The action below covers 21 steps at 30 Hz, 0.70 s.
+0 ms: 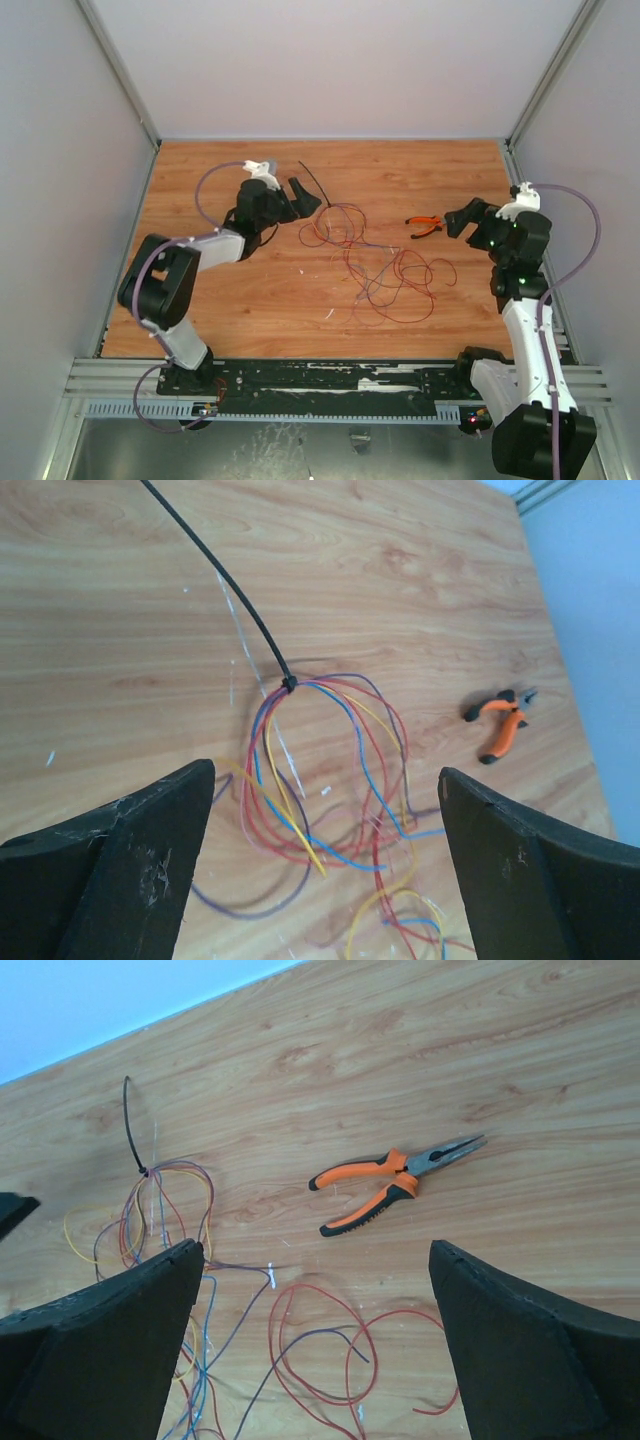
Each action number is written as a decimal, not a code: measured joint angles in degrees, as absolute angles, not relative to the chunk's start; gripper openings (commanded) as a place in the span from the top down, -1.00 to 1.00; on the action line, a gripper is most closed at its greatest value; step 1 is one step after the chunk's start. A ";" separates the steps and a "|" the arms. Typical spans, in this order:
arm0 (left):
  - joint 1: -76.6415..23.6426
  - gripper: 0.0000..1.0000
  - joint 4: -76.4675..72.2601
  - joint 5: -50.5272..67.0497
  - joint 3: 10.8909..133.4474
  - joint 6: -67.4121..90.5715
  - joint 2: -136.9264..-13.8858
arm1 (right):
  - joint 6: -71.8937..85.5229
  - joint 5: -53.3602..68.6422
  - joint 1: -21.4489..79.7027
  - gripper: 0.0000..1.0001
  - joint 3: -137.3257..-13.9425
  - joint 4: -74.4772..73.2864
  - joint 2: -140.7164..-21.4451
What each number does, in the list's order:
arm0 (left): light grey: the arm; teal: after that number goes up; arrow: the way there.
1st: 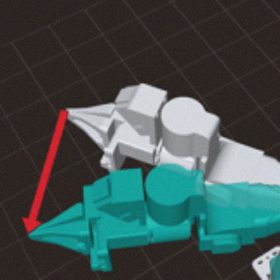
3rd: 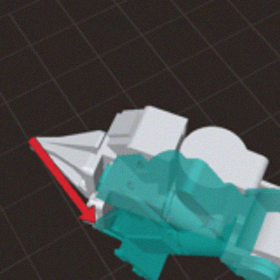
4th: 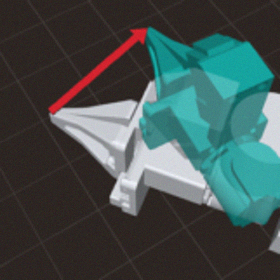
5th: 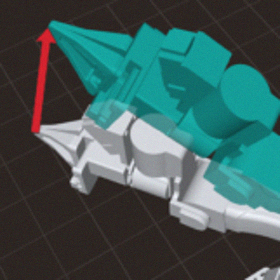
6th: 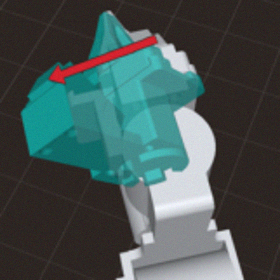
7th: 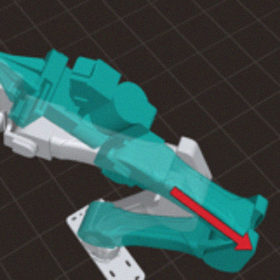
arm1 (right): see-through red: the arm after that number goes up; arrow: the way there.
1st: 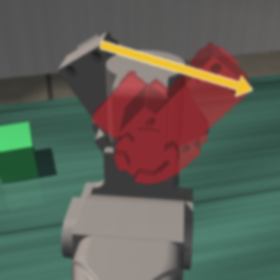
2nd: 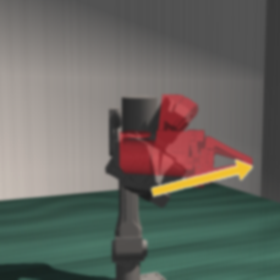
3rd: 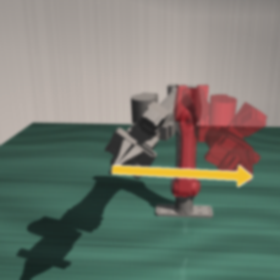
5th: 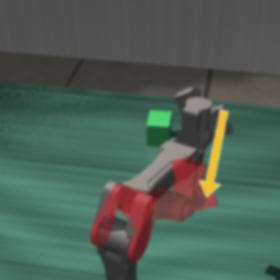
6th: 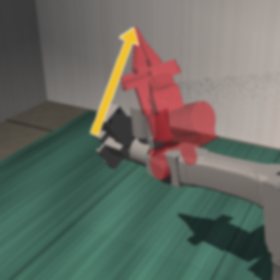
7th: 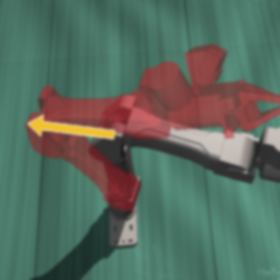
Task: Zip-tie the wires
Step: Place the cable at the center of the board.
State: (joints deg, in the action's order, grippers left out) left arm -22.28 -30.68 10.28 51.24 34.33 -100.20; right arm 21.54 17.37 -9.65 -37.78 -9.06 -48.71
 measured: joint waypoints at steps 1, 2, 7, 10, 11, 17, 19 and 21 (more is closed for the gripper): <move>-22.13 -0.97 -30.76 10.22 49.74 34.52 -98.06 | 21.56 17.17 -9.69 -0.95 -36.95 -8.49 -48.12; -21.91 -0.97 -30.81 10.04 48.21 34.74 -95.64 | 21.58 16.99 -9.74 -0.96 -35.57 -7.42 -47.42; -21.50 -0.97 -33.52 6.20 41.45 35.00 -81.91 | 21.67 15.27 -9.76 -0.98 -28.91 -2.81 -47.33; -21.50 -0.97 -37.26 0.91 35.33 34.96 -72.53 | 21.28 11.14 -9.76 -0.98 -25.04 0.62 -47.77; -21.50 -0.97 -38.54 -1.13 32.93 34.87 -69.38 | 20.95 9.45 -9.76 -0.98 -23.42 2.68 -47.62; -21.50 -0.97 -43.27 -14.06 21.47 32.42 -58.33 | 18.65 2.24 -9.76 -0.98 -10.85 19.27 -46.46; -21.47 -0.97 -43.27 -18.83 19.07 31.18 -56.84 | 17.47 0.93 -9.76 -0.98 -8.56 24.58 -48.71; -21.45 -0.97 -43.38 -23.05 16.67 29.58 -55.22 | 16.25 0.14 -9.76 -0.98 -7.46 29.10 -51.70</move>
